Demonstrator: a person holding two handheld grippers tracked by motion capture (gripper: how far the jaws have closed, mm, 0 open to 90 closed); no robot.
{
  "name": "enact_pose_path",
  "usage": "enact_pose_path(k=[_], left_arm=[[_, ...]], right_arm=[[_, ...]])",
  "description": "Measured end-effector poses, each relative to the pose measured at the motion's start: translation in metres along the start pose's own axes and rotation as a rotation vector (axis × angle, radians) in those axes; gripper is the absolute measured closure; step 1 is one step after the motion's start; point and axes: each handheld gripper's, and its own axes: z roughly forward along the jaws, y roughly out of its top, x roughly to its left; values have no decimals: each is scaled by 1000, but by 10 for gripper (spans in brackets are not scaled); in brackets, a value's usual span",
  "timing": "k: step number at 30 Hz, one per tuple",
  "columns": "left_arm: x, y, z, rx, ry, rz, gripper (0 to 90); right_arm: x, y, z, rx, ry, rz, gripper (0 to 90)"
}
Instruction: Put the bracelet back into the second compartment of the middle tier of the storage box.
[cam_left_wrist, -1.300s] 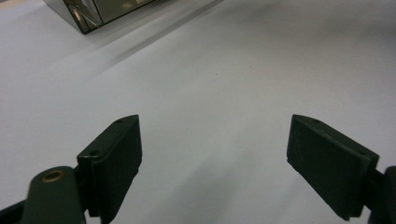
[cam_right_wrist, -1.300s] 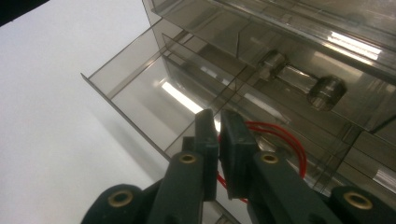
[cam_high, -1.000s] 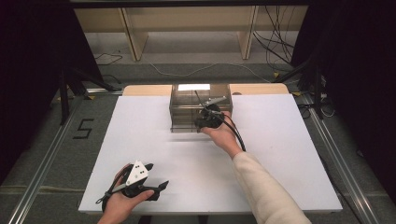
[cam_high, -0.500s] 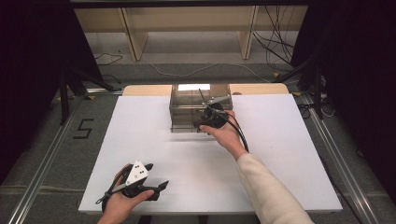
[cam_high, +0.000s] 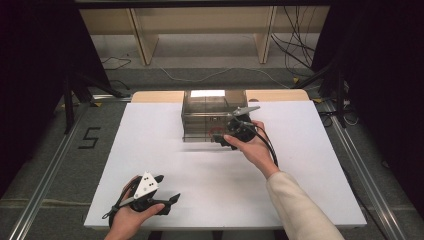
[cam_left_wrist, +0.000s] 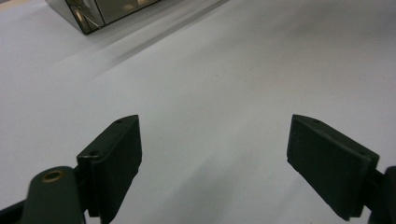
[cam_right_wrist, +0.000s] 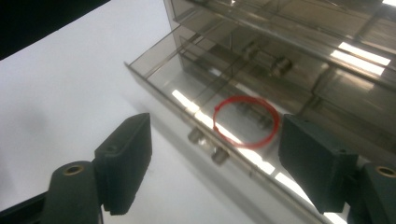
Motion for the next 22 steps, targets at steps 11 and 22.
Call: enact_pose_path(k=[11,22], left_arm=[[0,0,0,-6,0,-8,178],[-9,4,5,-24,-81,6,201]], right_arm=[[-7,-76,-70,-36,-5,8,220],[3,-164,-126,-79,-31,57,178]])
